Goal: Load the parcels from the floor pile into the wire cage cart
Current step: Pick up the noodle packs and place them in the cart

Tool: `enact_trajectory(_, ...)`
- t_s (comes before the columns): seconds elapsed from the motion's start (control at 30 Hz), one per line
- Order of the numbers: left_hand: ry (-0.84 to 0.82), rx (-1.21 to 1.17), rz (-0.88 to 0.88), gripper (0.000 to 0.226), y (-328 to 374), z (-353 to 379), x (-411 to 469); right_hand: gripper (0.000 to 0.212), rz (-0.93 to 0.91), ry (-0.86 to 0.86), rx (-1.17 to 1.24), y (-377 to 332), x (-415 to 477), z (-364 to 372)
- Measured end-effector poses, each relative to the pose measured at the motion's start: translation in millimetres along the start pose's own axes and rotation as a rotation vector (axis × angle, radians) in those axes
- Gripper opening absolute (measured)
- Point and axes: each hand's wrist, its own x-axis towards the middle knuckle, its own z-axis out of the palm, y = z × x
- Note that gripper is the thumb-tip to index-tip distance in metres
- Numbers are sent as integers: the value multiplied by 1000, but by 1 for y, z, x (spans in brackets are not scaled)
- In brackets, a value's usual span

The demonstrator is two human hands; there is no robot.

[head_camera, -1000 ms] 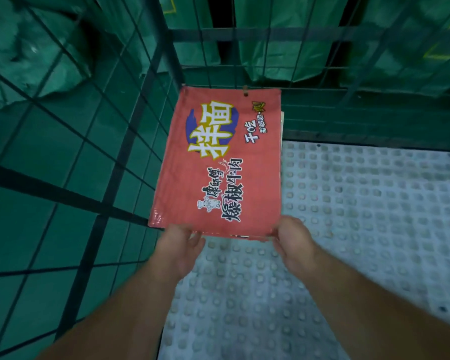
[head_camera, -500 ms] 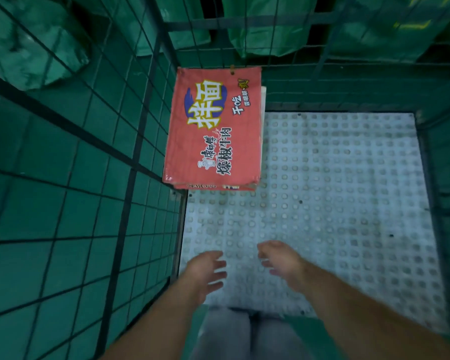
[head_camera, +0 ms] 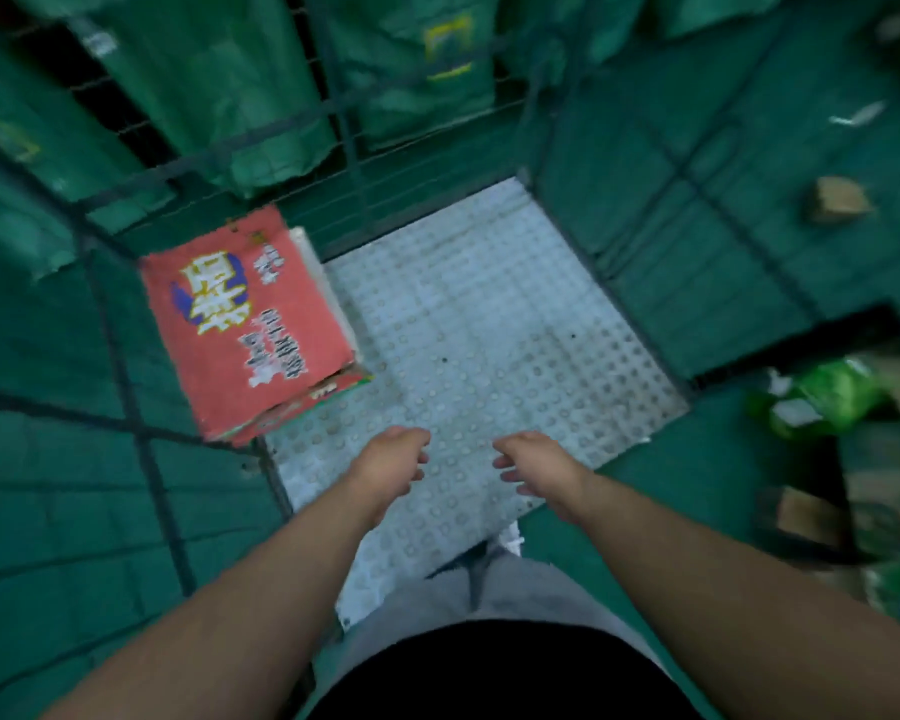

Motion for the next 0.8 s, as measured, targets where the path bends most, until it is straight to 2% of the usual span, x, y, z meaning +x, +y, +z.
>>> enact_trajectory(0.17, -141, 303, 131, 34, 16, 66, -13, 24, 35, 162, 332, 80, -43, -31)
enact_trajectory(0.3, -259, 525, 177, 33, 8, 132, -45, 10, 97, 278, 618, 156, -87, -57)
enact_trajectory(0.37, -329, 642, 217, 31, -1, 169, -64, 19, 111, 337, 722, 195, -108, -70)
enact_trajectory(0.47, -427, 824, 271, 22, -24, 233, -94, 10, 130, 457, 865, 254, -143, -96)
enact_trajectory(0.67, -569, 1120, 364, 29, -91, 378, -151, 14, 178, 644, 1105, 401, -201, -136)
enact_trajectory(0.8, -658, 1249, 378, 32, -150, 477, -196, 7, 244, 689, 1169, 509, -240, -158)
